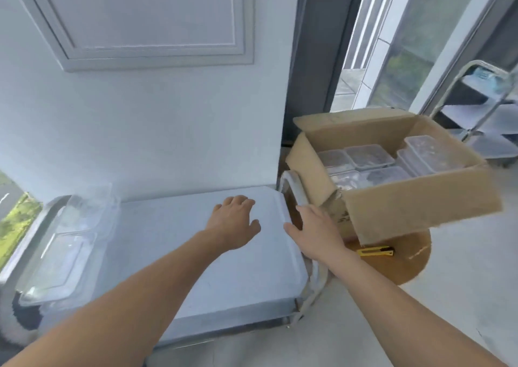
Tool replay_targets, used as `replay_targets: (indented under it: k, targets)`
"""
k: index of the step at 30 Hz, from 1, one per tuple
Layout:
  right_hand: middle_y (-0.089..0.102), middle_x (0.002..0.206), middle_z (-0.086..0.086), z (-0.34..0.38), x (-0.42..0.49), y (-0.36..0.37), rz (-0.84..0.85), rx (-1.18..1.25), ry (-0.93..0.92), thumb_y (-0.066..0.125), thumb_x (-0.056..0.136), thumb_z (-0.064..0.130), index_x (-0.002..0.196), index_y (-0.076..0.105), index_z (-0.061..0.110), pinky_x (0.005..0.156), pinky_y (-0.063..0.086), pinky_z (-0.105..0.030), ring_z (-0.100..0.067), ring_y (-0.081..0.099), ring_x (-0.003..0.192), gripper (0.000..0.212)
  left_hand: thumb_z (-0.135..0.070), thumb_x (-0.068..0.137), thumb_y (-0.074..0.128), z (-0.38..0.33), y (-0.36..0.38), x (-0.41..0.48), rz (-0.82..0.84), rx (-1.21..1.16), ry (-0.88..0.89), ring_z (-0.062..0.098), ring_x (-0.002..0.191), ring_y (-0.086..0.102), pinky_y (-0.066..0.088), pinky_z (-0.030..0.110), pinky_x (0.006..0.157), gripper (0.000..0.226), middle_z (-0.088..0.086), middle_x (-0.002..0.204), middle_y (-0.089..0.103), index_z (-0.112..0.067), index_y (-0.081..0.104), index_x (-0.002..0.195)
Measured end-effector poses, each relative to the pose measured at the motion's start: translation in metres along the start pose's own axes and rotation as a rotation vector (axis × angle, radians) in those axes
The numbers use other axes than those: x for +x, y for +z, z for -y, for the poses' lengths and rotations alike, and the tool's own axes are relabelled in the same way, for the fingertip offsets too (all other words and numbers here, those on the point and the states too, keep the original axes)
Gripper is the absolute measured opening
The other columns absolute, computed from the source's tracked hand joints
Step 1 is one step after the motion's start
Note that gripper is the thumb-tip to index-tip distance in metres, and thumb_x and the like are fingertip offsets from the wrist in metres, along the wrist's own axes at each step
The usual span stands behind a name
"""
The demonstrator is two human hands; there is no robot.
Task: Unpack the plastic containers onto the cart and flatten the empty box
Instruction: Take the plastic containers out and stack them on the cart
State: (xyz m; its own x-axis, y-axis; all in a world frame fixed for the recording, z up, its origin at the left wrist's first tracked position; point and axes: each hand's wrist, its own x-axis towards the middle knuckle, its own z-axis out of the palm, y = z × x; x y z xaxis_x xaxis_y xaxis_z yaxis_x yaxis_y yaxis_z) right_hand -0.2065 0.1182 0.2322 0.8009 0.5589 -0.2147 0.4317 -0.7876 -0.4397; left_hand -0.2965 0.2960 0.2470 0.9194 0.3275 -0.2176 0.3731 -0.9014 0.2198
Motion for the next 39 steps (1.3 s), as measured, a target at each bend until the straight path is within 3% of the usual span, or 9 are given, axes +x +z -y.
replay_targets:
  k: [4,9,14,24,31,39]
  targets:
    - [0.037,0.153,-0.002,-0.057,-0.016,-0.035,-0.023,0.0,0.048,0.046,0.099,0.049,0.147,0.04,0.019,0.108,0.035,-0.04,-0.027,0.037,0.136,0.057,-0.041,0.1,0.043,-0.079,0.003,0.02,0.029,-0.002,0.107,0.023,0.147,0.025,0.026,0.041,0.117,0.059,0.0,0.16,0.03,-0.019,0.032,0.153]
    - [0.038,0.153,0.0,-0.096,-0.021,-0.063,-0.1,0.012,0.035,0.048,0.099,0.051,0.148,0.039,0.018,0.111,0.034,-0.04,-0.024,0.033,0.138,0.059,-0.042,0.099,0.046,-0.134,-0.003,0.043,-0.007,-0.008,0.212,0.023,0.145,0.03,0.029,0.04,0.117,0.057,0.0,0.157,0.036,-0.02,0.037,0.151]
    - [0.039,0.151,0.005,-0.108,-0.02,-0.086,-0.161,0.043,-0.021,0.05,0.099,0.048,0.146,0.042,0.019,0.113,0.032,-0.034,-0.019,0.035,0.137,0.056,-0.042,0.099,0.048,-0.148,-0.014,0.067,-0.068,-0.08,0.294,0.02,0.143,0.032,0.03,0.037,0.116,0.053,-0.004,0.155,0.038,-0.022,0.042,0.148]
    - [0.029,0.155,0.017,-0.112,0.036,-0.12,-0.166,0.047,-0.02,0.051,0.098,0.051,0.151,0.035,0.03,0.115,0.019,-0.024,-0.003,0.02,0.143,0.059,-0.036,0.097,0.052,-0.139,-0.026,0.133,-0.094,-0.277,0.33,0.016,0.142,0.032,0.03,0.039,0.117,0.054,-0.007,0.153,0.04,-0.023,0.042,0.148]
    - [0.031,0.154,0.017,-0.114,0.099,-0.137,-0.083,0.036,-0.067,0.05,0.099,0.051,0.15,0.036,0.03,0.114,0.026,-0.026,-0.004,0.027,0.141,0.057,-0.037,0.098,0.052,-0.132,-0.028,0.165,-0.126,-0.34,0.257,0.014,0.141,0.033,0.03,0.034,0.116,0.054,-0.008,0.153,0.04,-0.023,0.041,0.149]
    - [0.032,0.156,0.009,-0.168,0.199,-0.132,0.154,-0.059,-0.143,0.053,0.096,0.051,0.152,0.034,0.023,0.115,0.031,-0.034,-0.014,0.029,0.144,0.065,-0.039,0.099,0.051,-0.168,-0.013,0.212,-0.132,-0.373,0.125,0.014,0.142,0.032,0.031,0.027,0.113,0.055,-0.007,0.153,0.039,-0.022,0.04,0.15]
